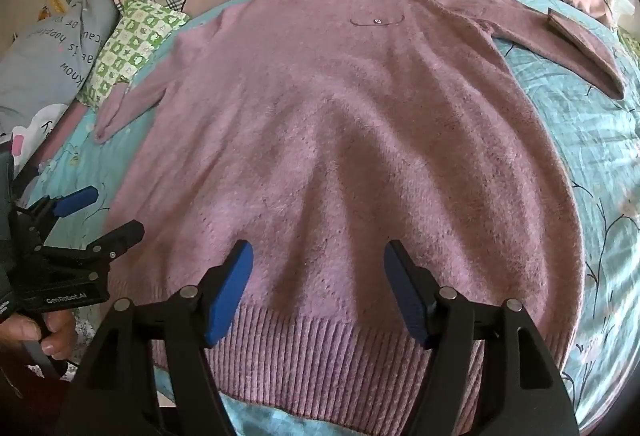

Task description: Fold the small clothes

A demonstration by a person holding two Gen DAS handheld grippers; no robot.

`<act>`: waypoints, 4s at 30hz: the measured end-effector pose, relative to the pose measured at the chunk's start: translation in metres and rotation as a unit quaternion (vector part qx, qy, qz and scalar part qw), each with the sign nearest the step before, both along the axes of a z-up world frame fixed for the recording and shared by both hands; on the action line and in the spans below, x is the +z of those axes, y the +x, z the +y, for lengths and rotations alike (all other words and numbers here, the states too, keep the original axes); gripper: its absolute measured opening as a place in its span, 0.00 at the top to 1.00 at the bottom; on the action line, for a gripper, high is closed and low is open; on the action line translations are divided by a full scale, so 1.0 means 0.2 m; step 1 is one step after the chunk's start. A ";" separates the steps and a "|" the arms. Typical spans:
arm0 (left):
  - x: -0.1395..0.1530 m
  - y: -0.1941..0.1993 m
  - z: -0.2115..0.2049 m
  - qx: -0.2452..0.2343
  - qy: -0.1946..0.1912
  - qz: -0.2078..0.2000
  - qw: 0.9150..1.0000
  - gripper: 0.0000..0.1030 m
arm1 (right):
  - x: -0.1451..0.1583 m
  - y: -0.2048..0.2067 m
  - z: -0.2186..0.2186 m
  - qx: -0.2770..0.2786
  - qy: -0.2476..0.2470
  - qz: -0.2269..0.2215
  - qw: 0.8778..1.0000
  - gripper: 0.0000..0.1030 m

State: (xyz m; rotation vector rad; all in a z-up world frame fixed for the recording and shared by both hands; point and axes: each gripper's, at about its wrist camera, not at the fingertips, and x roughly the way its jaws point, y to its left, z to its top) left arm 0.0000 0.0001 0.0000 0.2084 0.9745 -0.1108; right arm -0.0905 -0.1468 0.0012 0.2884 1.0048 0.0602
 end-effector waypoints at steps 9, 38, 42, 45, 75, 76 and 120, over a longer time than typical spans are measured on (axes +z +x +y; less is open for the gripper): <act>0.02 0.00 -0.01 -0.001 0.002 -0.003 1.000 0.02 | 0.04 0.00 0.00 0.000 -0.007 -0.004 1.000 0.33; 0.00 0.02 0.00 0.008 -0.009 -0.016 1.000 0.02 | 0.02 0.00 0.00 -0.001 0.008 -0.023 1.000 0.33; 0.00 0.04 -0.01 0.009 -0.011 -0.010 1.000 0.02 | 0.02 0.00 0.00 0.001 -0.001 -0.008 1.000 0.33; 0.00 0.05 -0.03 0.009 -0.008 -0.007 1.000 0.02 | 0.01 0.01 -0.01 -0.002 -0.001 -0.005 1.000 0.33; 0.13 0.80 -0.03 0.079 -0.031 0.020 0.996 0.02 | 0.23 0.34 -1.12 -0.180 -0.068 -0.055 0.980 0.33; 0.13 0.85 -0.03 0.081 -0.029 0.020 0.996 0.02 | 0.23 0.37 -1.20 -0.186 -0.075 -0.055 0.978 0.33; 0.00 1.02 0.46 0.138 -0.146 0.055 0.978 0.02 | 0.17 1.59 0.24 0.152 0.095 -0.091 0.979 0.92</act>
